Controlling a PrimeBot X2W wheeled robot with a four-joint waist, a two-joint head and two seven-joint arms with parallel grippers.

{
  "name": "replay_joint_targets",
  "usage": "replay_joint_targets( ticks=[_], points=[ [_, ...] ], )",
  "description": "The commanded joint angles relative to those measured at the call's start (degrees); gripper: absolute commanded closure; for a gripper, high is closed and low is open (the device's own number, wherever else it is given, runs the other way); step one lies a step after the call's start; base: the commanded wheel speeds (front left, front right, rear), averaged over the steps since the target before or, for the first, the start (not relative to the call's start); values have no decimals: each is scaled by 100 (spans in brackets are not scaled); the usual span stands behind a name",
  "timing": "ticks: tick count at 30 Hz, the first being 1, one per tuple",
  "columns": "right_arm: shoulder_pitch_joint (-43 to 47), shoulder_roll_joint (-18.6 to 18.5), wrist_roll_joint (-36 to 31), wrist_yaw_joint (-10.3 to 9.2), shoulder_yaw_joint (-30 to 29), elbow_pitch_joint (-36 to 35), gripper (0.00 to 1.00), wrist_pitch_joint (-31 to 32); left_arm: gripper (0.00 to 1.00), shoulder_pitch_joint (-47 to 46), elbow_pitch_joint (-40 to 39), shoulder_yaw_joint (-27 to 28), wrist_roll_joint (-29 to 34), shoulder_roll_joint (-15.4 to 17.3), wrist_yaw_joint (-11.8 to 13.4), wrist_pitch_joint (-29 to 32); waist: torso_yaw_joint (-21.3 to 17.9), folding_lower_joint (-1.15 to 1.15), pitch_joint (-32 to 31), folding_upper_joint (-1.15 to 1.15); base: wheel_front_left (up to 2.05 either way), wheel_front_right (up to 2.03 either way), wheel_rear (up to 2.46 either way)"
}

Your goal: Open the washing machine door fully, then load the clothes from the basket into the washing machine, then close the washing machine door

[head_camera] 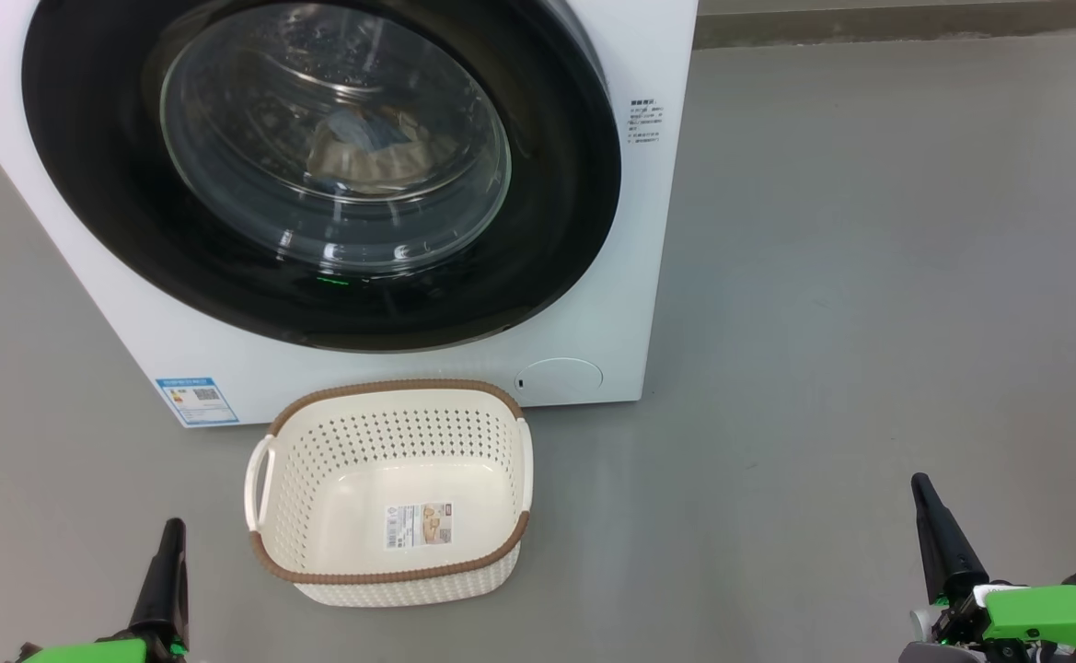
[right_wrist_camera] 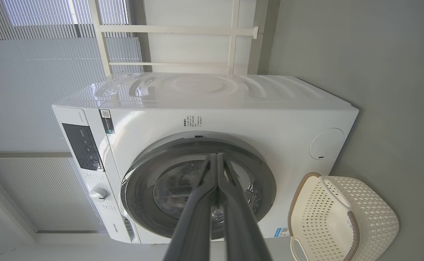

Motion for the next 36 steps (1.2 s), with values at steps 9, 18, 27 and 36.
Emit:
replay_joint_targets(
  ticks=[9,18,27,36],
  points=[
    [-221,-8,-14,9,92,-142,100,41,100,-234,-107,212,22,70,-60,45,0,0,0,0,0,0,0],
    [-222,2,-26,9,78,-141,100,52,100,-234,-107,221,30,64,-60,52,0,0,0,0,0,0,0],
    [-223,10,-36,9,67,-141,100,61,100,-235,-107,228,36,59,-60,58,0,0,0,0,0,0,0],
    [-224,16,-43,9,58,-140,100,69,100,-235,-107,234,40,55,-60,63,0,0,0,0,0,0,0]
  ],
)
